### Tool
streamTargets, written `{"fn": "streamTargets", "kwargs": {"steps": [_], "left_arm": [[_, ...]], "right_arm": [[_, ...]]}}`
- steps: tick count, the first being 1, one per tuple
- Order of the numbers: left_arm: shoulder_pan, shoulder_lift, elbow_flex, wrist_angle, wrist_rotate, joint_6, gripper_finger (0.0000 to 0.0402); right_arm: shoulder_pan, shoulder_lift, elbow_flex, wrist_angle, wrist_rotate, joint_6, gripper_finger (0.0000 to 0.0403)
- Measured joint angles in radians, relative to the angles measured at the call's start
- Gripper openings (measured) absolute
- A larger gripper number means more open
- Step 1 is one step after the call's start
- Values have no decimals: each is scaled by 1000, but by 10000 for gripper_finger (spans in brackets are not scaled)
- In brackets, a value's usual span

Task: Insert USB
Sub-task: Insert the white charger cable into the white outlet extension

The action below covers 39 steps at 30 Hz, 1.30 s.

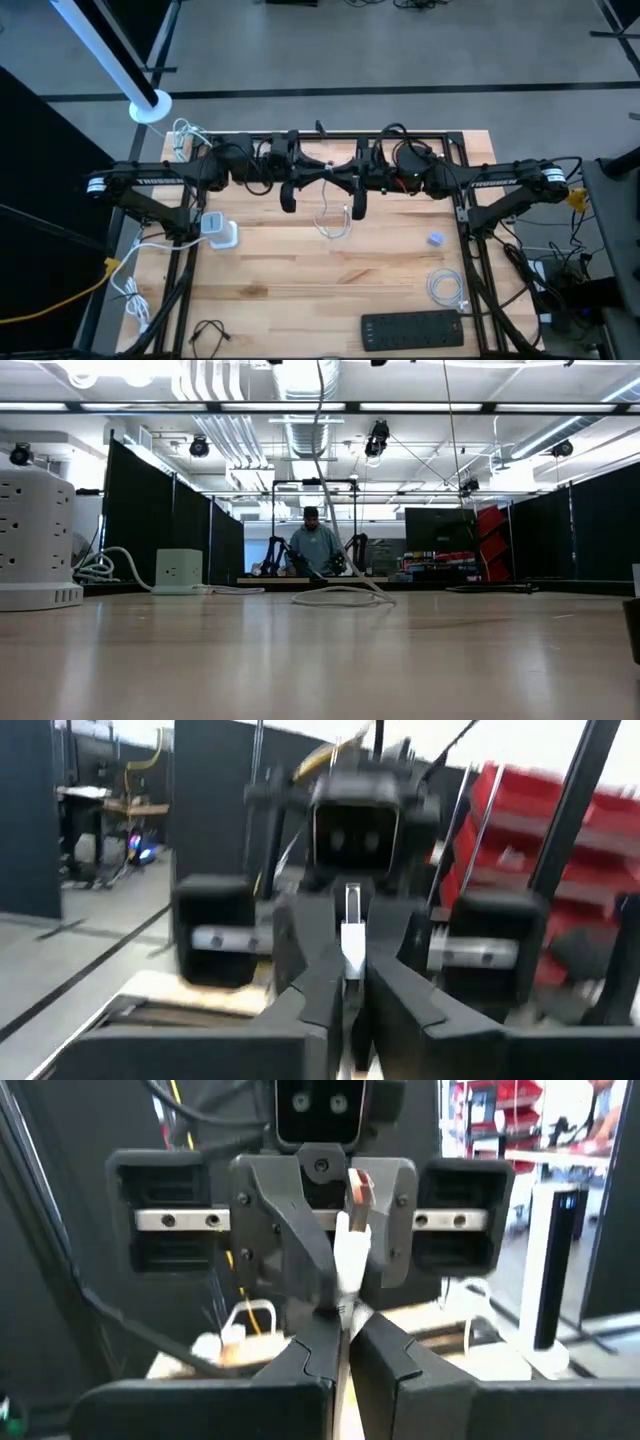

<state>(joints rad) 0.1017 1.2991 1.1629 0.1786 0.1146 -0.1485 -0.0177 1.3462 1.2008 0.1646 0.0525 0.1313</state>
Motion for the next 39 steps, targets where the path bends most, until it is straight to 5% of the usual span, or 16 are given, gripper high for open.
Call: {"fn": "streamTargets", "kwargs": {"steps": [7,13,32,39], "left_arm": [[0,-62,-2,-165,-11,33,115],[-4,-62,-2,-152,-24,9,129],[-20,87,-1,-46,-25,43,86],[-20,85,-1,-45,-24,36,16]], "right_arm": [[0,-33,4,-241,30,-53,1],[0,-37,4,-372,34,-108,1],[7,-36,3,-369,-34,-115,1],[7,-36,2,-369,-30,-98,1]]}}
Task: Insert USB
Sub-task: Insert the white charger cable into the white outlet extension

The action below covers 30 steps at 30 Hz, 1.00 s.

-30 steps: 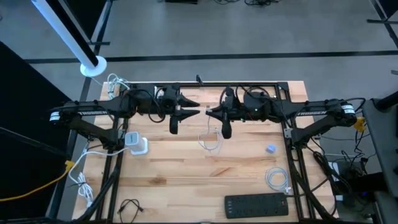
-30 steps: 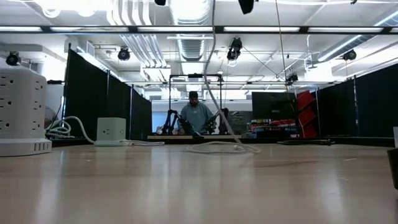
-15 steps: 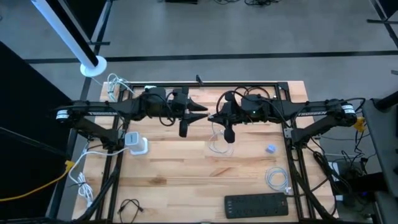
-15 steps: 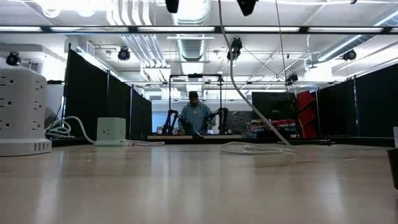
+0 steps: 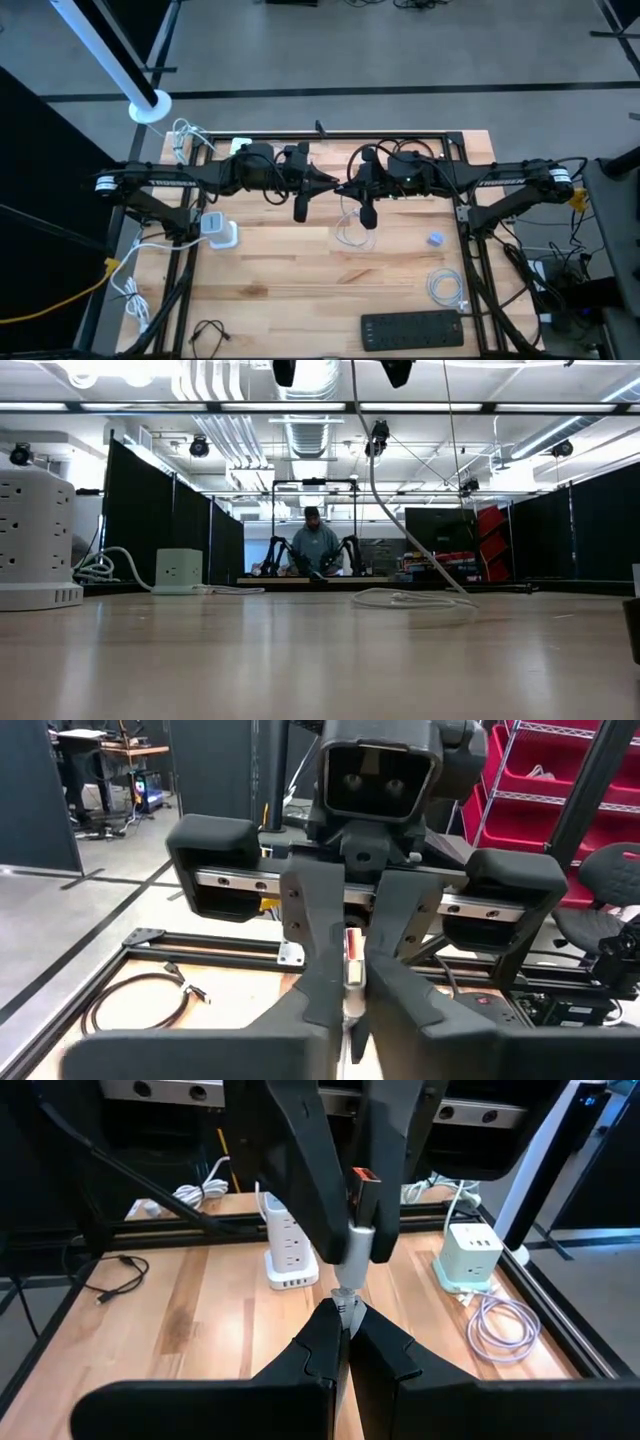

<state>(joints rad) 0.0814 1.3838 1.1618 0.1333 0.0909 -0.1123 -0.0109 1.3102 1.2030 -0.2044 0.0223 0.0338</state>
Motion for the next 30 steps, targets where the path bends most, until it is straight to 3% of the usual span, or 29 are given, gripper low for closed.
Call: {"fn": "streamTargets", "kwargs": {"steps": [4,11,15,18,22,30], "left_arm": [[0,-6,0,2,0,-4,16],[-2,-10,2,8,-3,-9,16],[-3,-10,2,13,-3,-9,16],[-3,-10,2,13,-3,-9,16],[-3,-11,2,15,-2,-5,16],[-3,-31,2,-5,-4,-4,16]], "right_arm": [[2,-4,0,14,2,0,7],[6,-7,-2,85,3,19,67],[6,-6,-2,86,3,40,81],[6,-6,-2,91,4,76,62],[6,-6,-2,91,11,95,9],[6,-9,-1,95,55,109,3]]}}
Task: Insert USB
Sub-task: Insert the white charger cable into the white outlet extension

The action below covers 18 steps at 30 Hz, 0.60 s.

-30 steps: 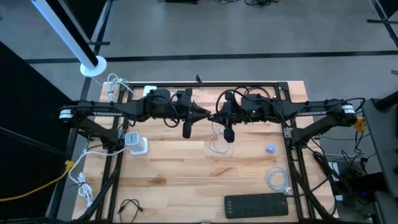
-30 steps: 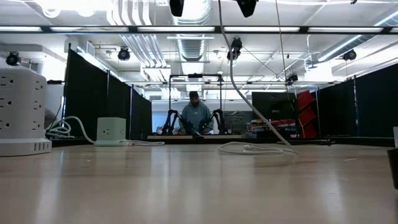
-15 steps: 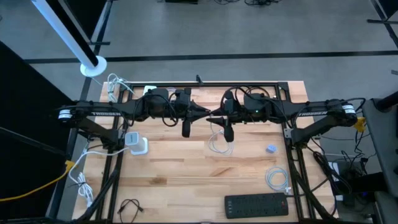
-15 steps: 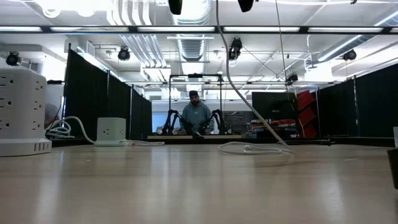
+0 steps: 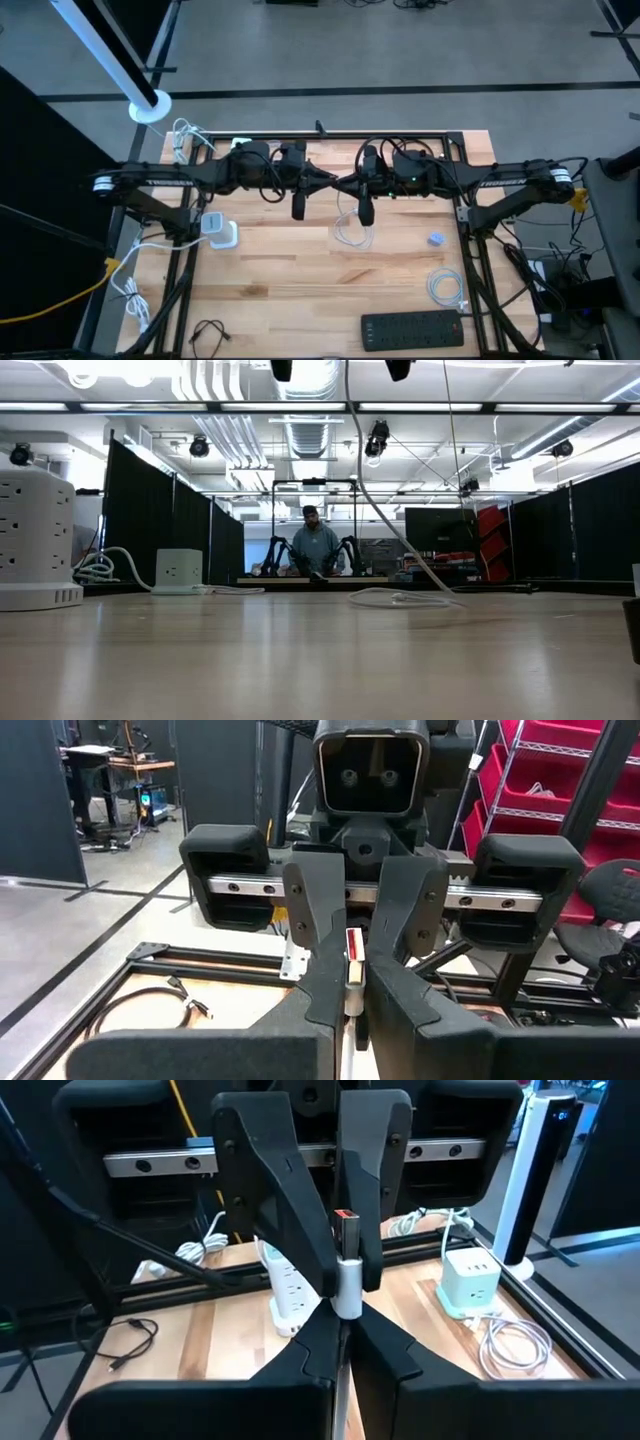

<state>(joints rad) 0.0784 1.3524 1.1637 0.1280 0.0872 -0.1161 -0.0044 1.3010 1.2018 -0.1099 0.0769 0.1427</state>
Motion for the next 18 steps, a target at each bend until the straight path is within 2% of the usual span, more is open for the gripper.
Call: {"fn": "streamTargets", "kwargs": {"steps": [2,10,13,18], "left_arm": [[0,-18,0,-40,0,-7,24],[0,-138,-1,-295,0,-74,100],[0,-192,-1,-484,0,-163,111],[-11,-262,-1,-924,0,-323,107]], "right_arm": [[0,0,1,-1,-1,-5,2],[0,-4,2,-96,5,-15,1],[0,-4,2,-167,5,-24,1],[0,-4,1,-377,5,-24,1]]}}
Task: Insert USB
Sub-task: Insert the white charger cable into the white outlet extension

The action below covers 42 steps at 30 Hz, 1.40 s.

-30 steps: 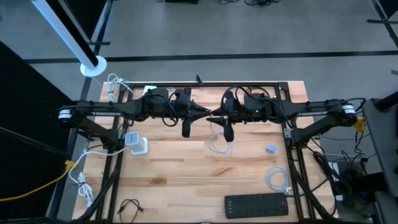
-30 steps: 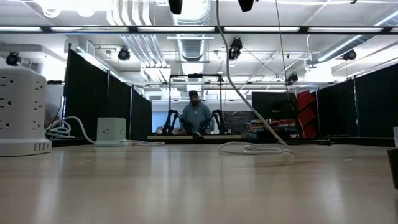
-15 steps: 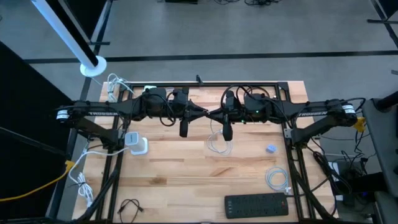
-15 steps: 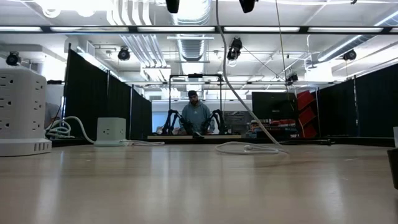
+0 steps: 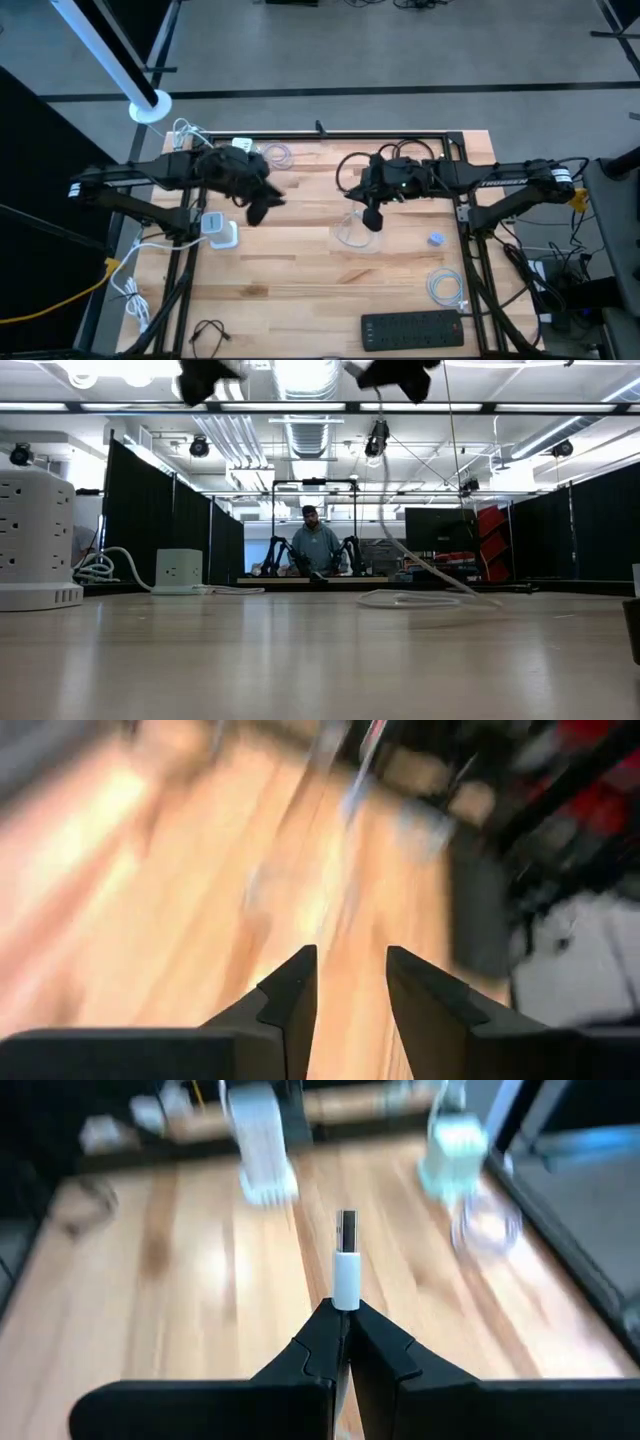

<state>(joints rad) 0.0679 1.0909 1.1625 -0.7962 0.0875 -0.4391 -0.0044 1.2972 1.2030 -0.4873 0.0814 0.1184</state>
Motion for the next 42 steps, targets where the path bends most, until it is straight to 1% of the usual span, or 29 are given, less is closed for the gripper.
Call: {"fn": "streamTargets", "kwargs": {"steps": [4,6,11,13,15,20,28,31,35,36,37,40,42], "left_arm": [[-32,-12,5,-192,1,-20,108],[-46,9,23,-294,9,-20,116],[-55,85,82,-589,9,-27,156],[-54,118,97,-702,8,19,175],[-54,145,107,-769,8,85,194],[-54,178,100,-775,9,182,241],[-54,180,34,-774,7,209,306],[-52,179,3,-776,-29,243,323],[-42,183,-7,-775,-149,260,337],[-38,184,-5,-777,-163,250,338],[-34,184,-5,-773,-153,238,339],[-31,185,-29,-776,-73,222,337],[-32,184,-55,-774,-70,220,337]], "right_arm": [[0,1,-11,-116,-1,0,1],[0,1,-21,-125,-2,0,1],[0,2,-36,-126,-2,0,1],[0,1,-36,-126,-2,0,1],[0,2,-36,-125,-2,1,1],[2,2,-38,-125,-2,16,1],[14,2,-57,-129,-3,49,1],[15,2,-74,-116,-3,54,1],[15,2,-101,-82,-4,54,1],[15,2,-108,-74,-9,55,1],[15,2,-112,-71,-11,58,1],[15,3,-116,-70,-13,58,1],[15,3,-117,-68,-14,58,1]]}}
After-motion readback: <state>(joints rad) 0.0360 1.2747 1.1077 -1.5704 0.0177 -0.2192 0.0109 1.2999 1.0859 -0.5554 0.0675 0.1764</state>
